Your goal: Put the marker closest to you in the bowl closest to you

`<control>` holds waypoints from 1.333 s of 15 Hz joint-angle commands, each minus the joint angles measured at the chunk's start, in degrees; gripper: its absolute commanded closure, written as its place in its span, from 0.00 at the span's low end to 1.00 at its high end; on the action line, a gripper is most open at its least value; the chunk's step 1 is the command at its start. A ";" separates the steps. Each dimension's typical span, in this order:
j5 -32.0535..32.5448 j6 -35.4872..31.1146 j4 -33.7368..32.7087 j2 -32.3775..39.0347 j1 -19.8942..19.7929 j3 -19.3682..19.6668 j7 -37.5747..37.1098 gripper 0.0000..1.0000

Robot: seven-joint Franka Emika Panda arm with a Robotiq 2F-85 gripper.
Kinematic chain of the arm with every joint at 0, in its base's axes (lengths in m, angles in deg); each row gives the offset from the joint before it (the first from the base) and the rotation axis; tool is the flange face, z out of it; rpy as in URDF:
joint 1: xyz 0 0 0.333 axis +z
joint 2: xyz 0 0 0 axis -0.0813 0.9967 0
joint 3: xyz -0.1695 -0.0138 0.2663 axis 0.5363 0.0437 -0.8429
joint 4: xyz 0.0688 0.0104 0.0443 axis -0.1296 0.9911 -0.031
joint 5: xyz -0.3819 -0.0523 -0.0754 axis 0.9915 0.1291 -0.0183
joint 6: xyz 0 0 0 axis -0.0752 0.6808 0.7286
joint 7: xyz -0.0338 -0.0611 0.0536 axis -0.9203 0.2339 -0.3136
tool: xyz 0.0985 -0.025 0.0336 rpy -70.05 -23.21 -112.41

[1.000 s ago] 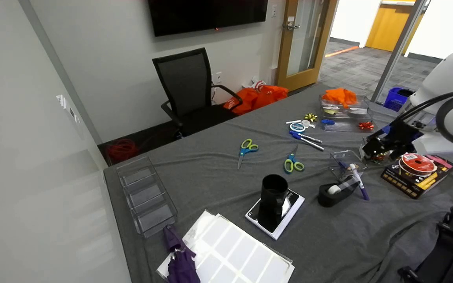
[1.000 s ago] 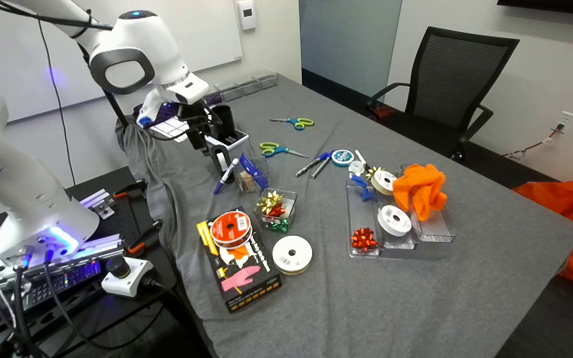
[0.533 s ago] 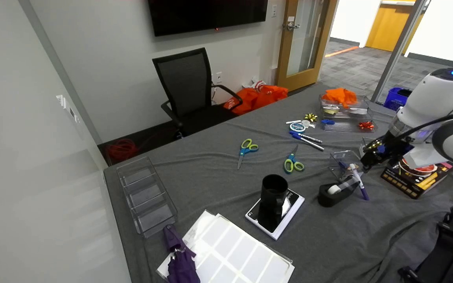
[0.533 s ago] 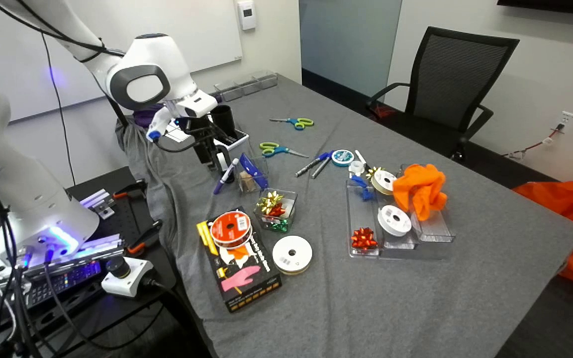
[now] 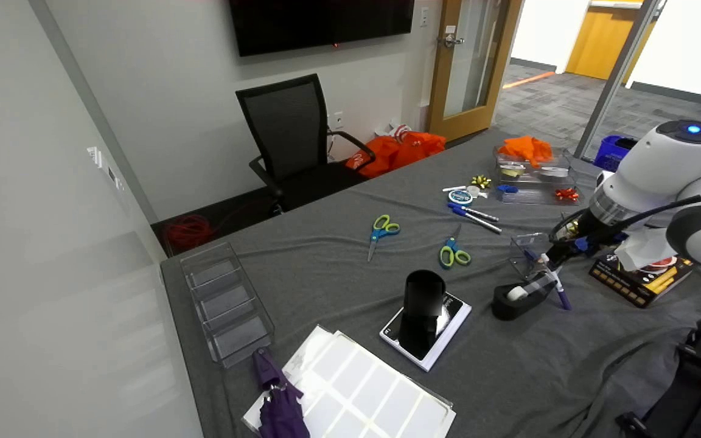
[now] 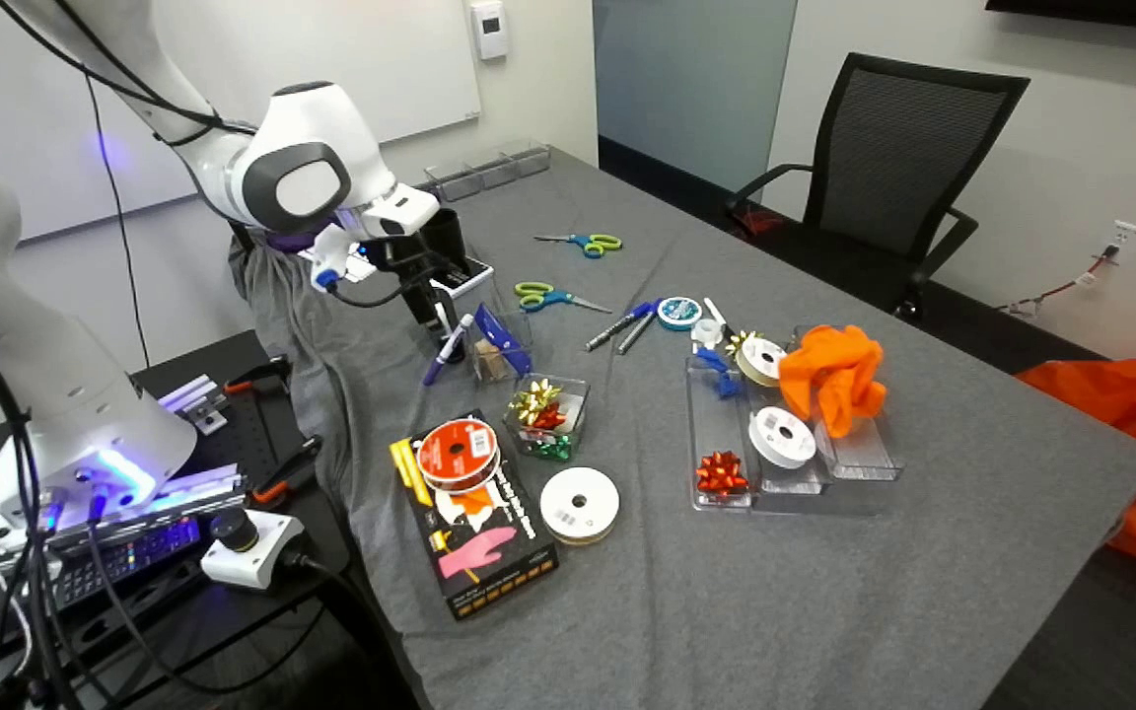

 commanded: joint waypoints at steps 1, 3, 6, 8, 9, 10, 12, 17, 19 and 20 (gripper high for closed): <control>1.26 -4.46 -1.93 4.40 -0.27 0.45 0.76 0.00; 1.40 -5.53 -2.77 5.80 -0.05 0.56 0.47 0.00; 1.57 -6.47 -4.03 7.60 0.32 0.80 0.25 0.00; 1.59 -6.61 -4.78 8.61 0.52 0.89 0.19 0.00; 1.64 -6.60 -5.16 9.07 0.66 0.98 0.11 0.00; 1.65 -6.64 -5.41 9.43 0.77 1.05 0.09 0.00; 1.77 -6.61 -5.92 10.07 0.96 1.23 0.08 0.00; 2.57 -6.49 -6.85 11.37 1.42 1.97 -0.02 0.28; 2.49 -6.34 -7.03 11.67 1.66 2.19 -0.19 0.42; 2.47 -6.34 -7.09 11.76 1.72 2.25 -0.22 0.49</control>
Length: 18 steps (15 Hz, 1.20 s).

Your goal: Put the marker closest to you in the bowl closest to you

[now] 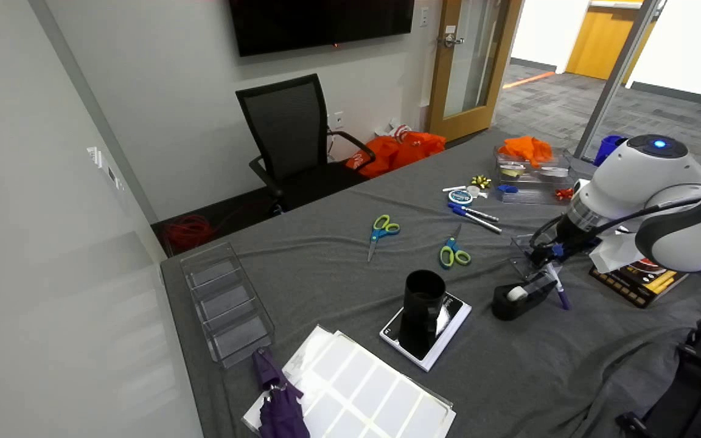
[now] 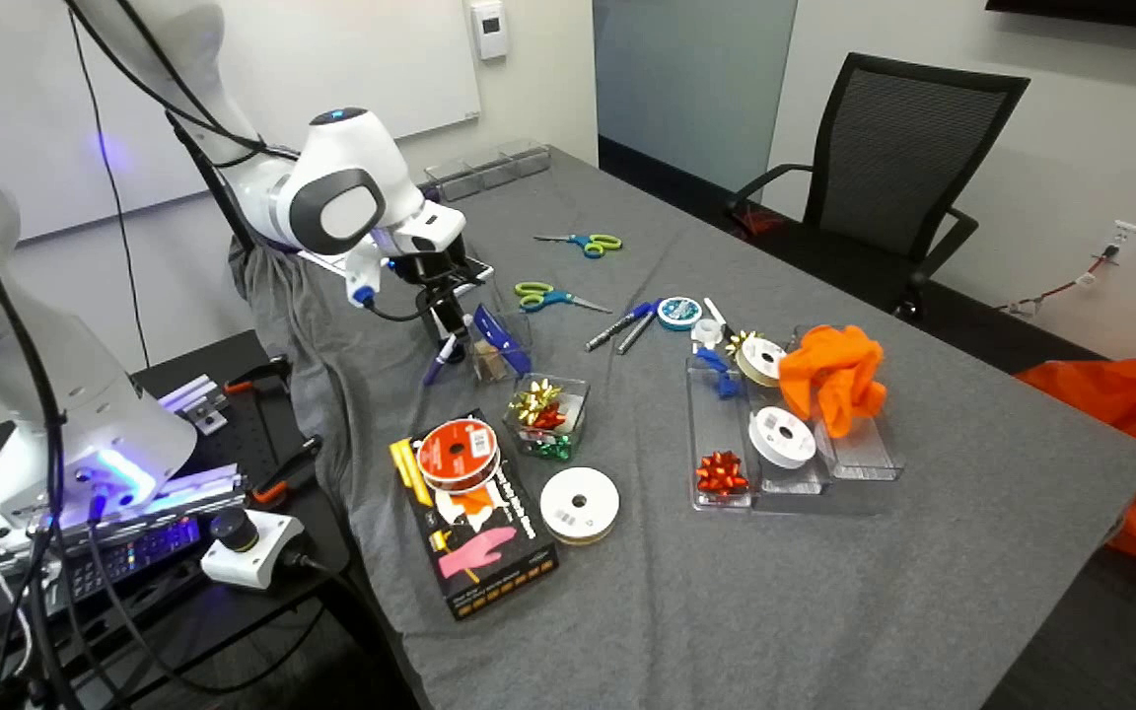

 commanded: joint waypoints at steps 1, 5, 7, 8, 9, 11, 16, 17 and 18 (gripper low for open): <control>1.23 -0.95 -1.12 1.81 0.89 1.30 -0.23 0.56; 1.22 -1.08 -1.41 1.72 1.04 1.87 -0.36 0.84; 1.17 -1.10 -1.46 1.71 1.08 2.06 -0.39 0.98; 1.13 -1.12 -1.46 1.70 1.06 2.08 -0.36 0.99; 1.06 -1.09 -1.45 1.68 1.04 2.01 -0.35 0.98; 1.06 -1.05 -1.41 1.66 1.08 2.03 -0.36 0.96; 0.35 0.13 1.63 -2.98 -1.10 0.31 2.43 0.96; -0.01 0.11 2.83 -4.64 -2.07 -0.46 3.89 0.96; -0.75 0.01 3.97 -5.95 -3.30 -1.62 5.74 0.96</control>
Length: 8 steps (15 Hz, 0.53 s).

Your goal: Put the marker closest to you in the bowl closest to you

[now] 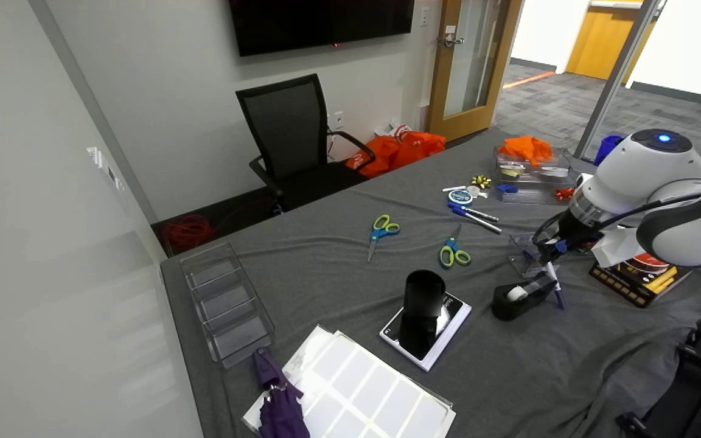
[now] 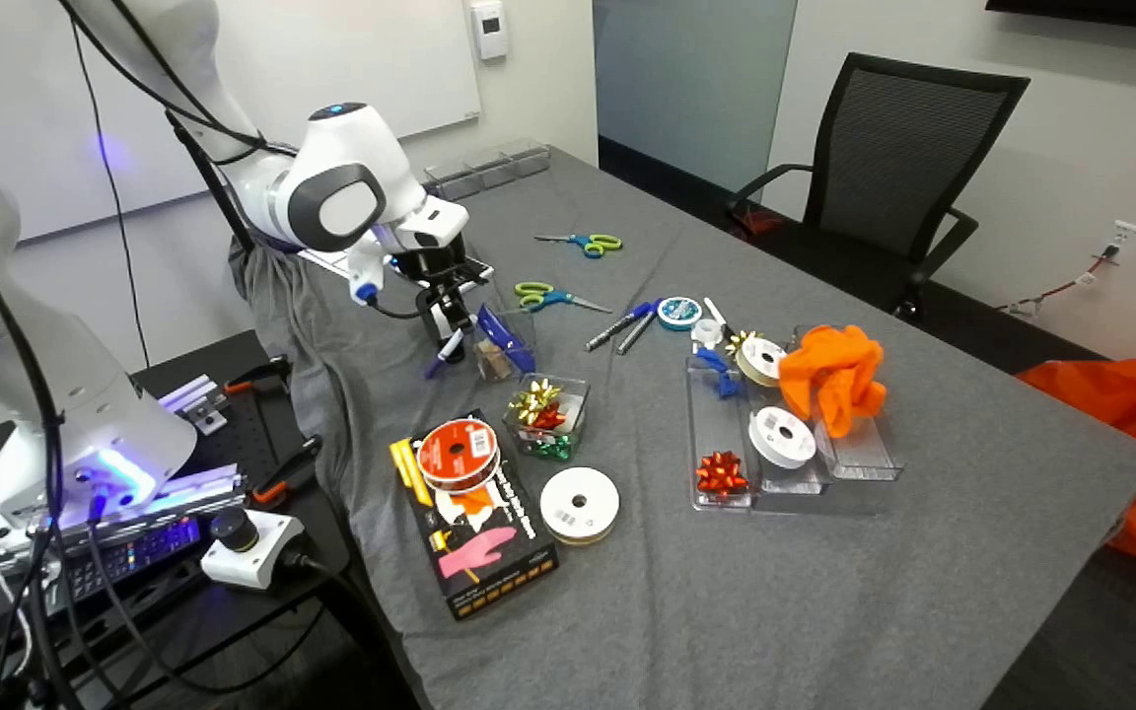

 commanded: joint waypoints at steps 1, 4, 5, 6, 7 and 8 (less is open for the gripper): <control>-1.80 -0.33 5.39 -6.27 -4.57 -3.94 6.49 0.96; -13.93 -1.20 8.79 -10.17 -1.59 -3.39 16.77 0.96; -15.68 -0.34 9.26 -11.96 -6.21 -8.53 18.04 0.96; -20.49 -0.15 9.59 -13.23 -5.55 -9.44 21.10 0.96; -25.87 -0.09 9.24 -14.45 -5.06 -10.96 23.37 0.96; -31.33 1.02 8.37 -15.90 -3.61 -11.58 25.70 0.96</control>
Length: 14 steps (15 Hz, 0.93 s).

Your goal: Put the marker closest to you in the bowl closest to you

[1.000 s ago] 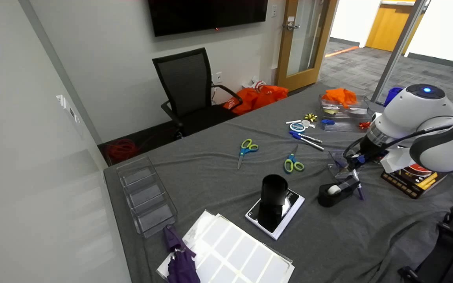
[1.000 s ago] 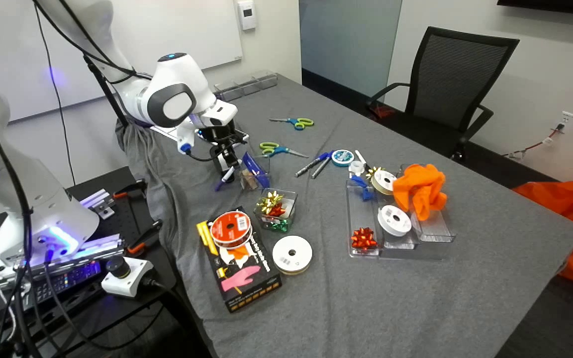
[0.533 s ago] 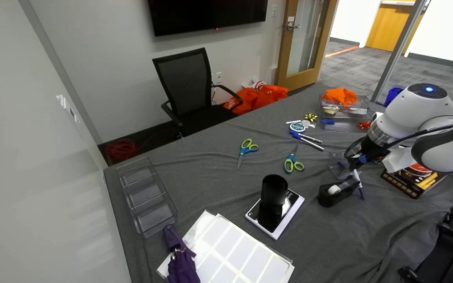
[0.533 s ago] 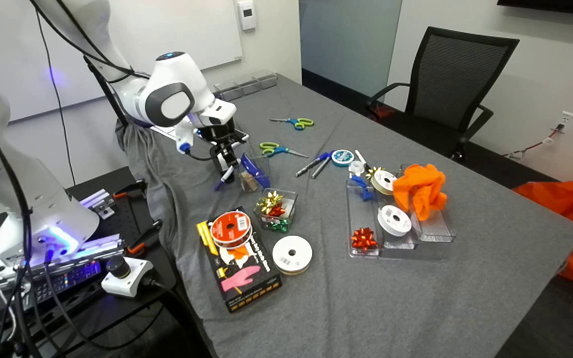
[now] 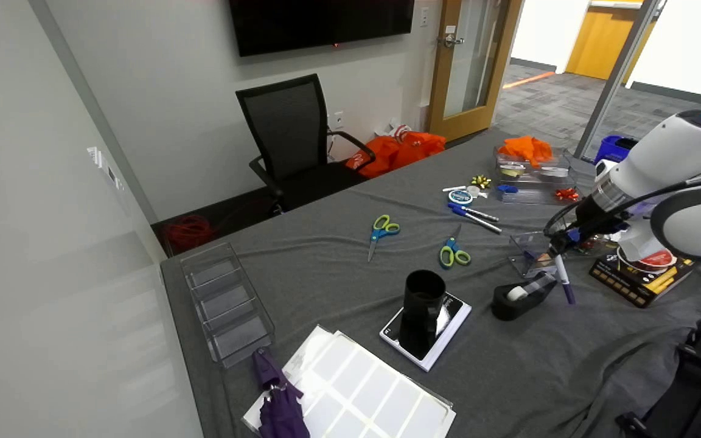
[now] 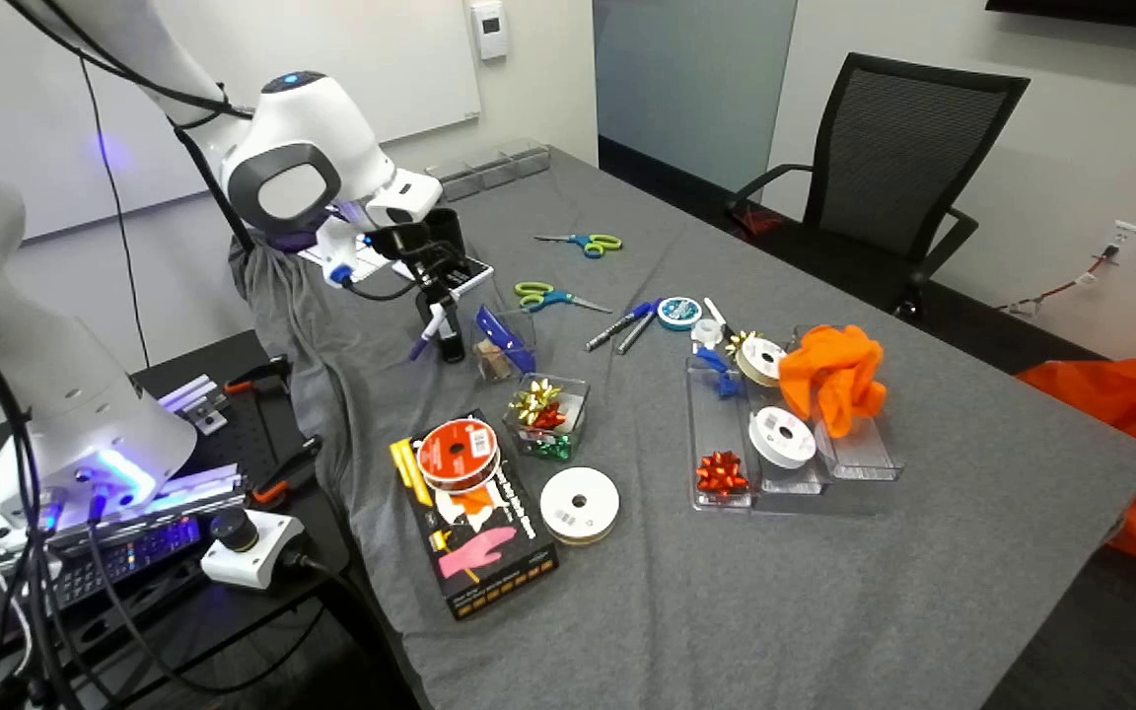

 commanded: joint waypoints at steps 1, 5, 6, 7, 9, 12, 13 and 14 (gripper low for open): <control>-15.52 3.44 -0.54 -7.27 1.88 -3.43 8.13 0.96; -13.58 4.55 -3.87 -12.96 3.34 1.15 7.88 0.96; -11.99 3.43 -4.45 -13.44 2.51 1.44 7.96 0.96; -10.56 1.46 -4.91 -13.31 2.07 2.36 8.58 0.96; -8.93 -2.53 -5.37 -12.30 -0.40 2.29 9.52 0.96; -5.19 -10.98 -5.34 -8.65 -4.48 2.10 9.33 0.96; -4.48 -13.80 -5.64 -6.89 -5.88 1.88 9.45 0.96; -4.31 -16.73 -5.76 -5.31 -7.26 1.51 9.63 0.96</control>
